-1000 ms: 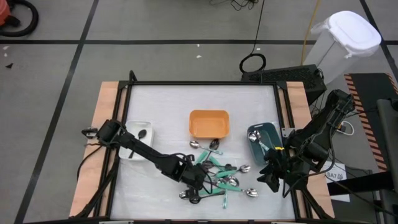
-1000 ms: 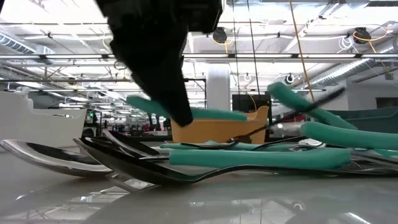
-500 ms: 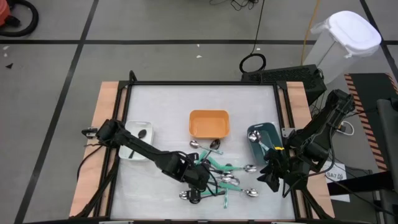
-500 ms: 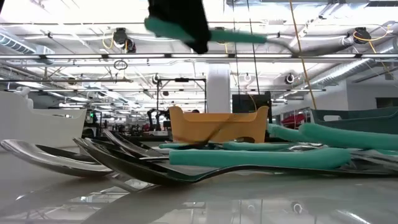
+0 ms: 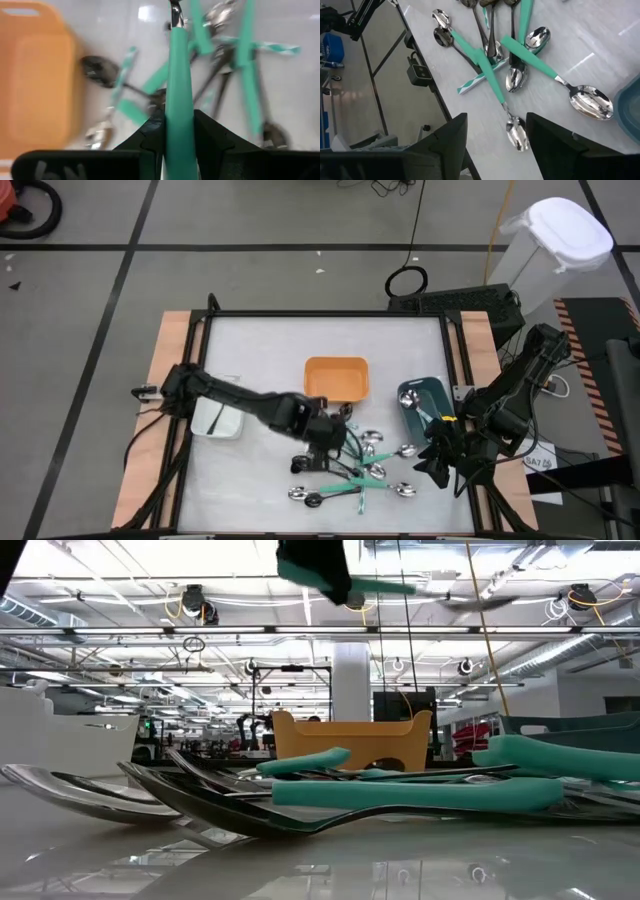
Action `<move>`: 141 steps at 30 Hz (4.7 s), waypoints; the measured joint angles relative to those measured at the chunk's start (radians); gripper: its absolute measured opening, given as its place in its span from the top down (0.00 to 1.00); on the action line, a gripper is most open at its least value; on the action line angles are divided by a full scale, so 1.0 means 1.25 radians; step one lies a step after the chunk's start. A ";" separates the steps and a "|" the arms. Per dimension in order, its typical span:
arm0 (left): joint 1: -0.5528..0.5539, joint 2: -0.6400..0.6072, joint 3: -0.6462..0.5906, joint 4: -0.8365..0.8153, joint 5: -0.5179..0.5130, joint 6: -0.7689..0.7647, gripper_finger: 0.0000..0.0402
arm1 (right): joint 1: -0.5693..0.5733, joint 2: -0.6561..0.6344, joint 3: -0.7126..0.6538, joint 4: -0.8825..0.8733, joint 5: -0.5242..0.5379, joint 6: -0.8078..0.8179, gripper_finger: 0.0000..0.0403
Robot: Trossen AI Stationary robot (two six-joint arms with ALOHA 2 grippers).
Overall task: Sort silverware by color (type)
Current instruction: Put the green spoon into the orange bin
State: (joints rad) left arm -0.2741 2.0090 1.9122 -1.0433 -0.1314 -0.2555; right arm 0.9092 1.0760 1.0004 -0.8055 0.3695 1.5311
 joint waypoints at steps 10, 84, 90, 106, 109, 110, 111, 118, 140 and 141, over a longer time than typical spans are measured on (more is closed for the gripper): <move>0.156 0.000 0.004 -0.111 0.006 0.260 0.81 | 0.000 0.000 0.000 0.000 0.000 0.021 0.51; 0.284 0.132 0.239 -0.165 0.105 0.187 0.59 | -0.079 0.000 0.000 0.013 0.035 0.014 0.51; 0.196 0.132 0.282 -0.167 0.084 0.015 0.59 | -0.076 0.000 0.000 0.013 -0.025 -0.025 0.51; -0.037 0.187 0.282 0.032 -0.001 -0.164 0.59 | -0.018 0.000 0.000 0.013 -0.061 -0.092 0.51; -0.054 0.219 0.282 0.093 -0.020 -0.159 0.59 | -0.005 0.000 0.000 0.017 -0.072 -0.085 0.51; -0.059 0.229 0.282 0.104 -0.026 -0.158 0.59 | -0.002 0.000 0.000 0.019 -0.073 -0.084 0.51; -0.064 0.241 0.282 0.114 -0.032 -0.158 0.59 | 0.002 0.000 0.000 0.025 -0.073 -0.083 0.51; -0.086 0.304 0.282 0.205 -0.043 -0.133 0.49 | 0.037 0.000 0.000 0.025 -0.074 -0.044 0.51; -0.043 0.421 0.282 0.182 -0.031 -0.225 0.42 | 0.066 -0.001 0.000 0.025 -0.068 -0.041 0.51; -0.043 0.422 0.282 0.173 -0.028 -0.230 0.45 | 0.066 -0.001 0.000 0.025 -0.068 -0.041 0.51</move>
State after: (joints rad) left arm -0.3283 2.5370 2.2646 -0.8272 -0.1668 -0.5433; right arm 0.9913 1.0748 1.0004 -0.7746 0.2844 1.4799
